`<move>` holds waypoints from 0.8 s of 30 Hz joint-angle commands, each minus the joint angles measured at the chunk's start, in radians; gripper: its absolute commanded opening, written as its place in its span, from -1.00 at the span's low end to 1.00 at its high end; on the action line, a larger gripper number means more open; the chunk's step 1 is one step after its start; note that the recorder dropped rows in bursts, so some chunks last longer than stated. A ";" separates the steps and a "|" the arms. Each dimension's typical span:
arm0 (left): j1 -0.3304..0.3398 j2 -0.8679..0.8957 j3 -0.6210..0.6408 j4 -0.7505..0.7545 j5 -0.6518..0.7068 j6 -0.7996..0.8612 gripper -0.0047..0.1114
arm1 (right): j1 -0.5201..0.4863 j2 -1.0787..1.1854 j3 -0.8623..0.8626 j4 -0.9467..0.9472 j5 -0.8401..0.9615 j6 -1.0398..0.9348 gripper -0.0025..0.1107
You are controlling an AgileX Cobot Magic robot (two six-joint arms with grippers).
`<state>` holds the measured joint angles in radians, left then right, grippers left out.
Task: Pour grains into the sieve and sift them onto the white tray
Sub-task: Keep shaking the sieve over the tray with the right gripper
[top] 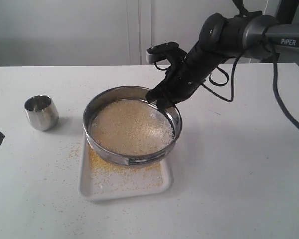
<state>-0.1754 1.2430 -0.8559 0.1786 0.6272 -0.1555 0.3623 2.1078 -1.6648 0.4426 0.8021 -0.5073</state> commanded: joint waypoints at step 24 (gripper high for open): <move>-0.007 -0.010 0.007 -0.005 0.010 -0.001 -0.92 | 0.019 -0.024 0.015 -0.028 -0.017 -0.121 -0.96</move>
<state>-0.1754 1.2430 -0.8559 0.1786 0.6272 -0.1555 0.3560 2.1088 -1.6333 0.3667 0.7064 -0.3170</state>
